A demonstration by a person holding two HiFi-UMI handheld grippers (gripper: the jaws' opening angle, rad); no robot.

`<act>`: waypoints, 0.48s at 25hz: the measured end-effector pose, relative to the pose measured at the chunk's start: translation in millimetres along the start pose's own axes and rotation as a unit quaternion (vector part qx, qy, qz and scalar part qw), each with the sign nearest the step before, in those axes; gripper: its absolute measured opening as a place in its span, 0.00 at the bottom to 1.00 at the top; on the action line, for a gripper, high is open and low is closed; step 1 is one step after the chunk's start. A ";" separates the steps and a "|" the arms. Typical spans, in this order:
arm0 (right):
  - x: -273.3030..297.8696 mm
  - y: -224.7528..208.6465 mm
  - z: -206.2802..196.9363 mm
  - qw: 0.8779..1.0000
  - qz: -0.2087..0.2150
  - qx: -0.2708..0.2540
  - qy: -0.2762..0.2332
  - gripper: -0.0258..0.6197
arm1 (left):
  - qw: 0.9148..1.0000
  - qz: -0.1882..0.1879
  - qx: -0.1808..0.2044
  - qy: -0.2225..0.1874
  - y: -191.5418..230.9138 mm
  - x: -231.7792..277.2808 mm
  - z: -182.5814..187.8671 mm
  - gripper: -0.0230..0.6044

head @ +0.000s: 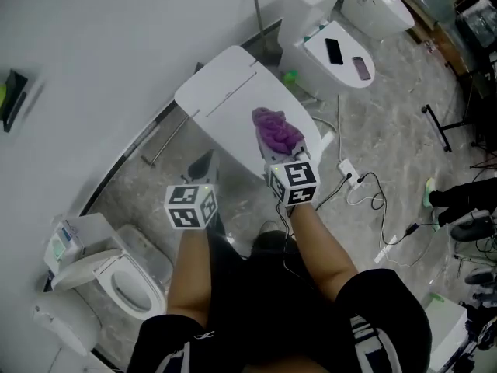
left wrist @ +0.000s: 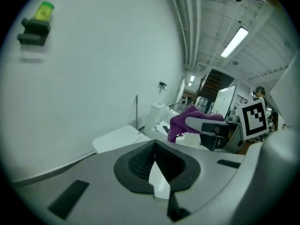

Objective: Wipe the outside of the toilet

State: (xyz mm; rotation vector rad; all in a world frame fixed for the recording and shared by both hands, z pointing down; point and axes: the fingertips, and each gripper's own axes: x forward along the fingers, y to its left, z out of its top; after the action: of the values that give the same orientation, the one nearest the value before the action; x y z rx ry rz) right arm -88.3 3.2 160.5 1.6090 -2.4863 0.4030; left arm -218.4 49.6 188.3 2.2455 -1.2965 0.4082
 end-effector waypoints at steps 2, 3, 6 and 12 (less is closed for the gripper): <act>-34.5 -5.2 37.8 0.999 0.013 0.009 -0.028 0.25 | 1.000 0.010 0.012 -0.018 -36.4 -19.2 29.6 0.05; -53.1 -6.3 55.7 0.999 0.019 0.015 -0.040 0.25 | 0.999 0.013 0.013 -0.026 -54.7 -31.5 41.2 0.05; -101.8 -4.8 110.1 0.996 0.035 0.039 -0.074 0.24 | 0.999 0.014 0.021 -0.042 -103.5 -69.4 75.2 0.05; -144.3 20.0 199.2 0.992 0.048 0.003 -0.113 0.24 | 0.994 0.012 0.070 -0.085 -142.6 -122.8 157.6 0.05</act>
State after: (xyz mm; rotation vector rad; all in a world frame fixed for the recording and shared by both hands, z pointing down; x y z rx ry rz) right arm -43.5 75.8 -71.2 1.6253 -2.7382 0.2522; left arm -155.4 106.8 -42.0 2.4293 -1.4207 0.3301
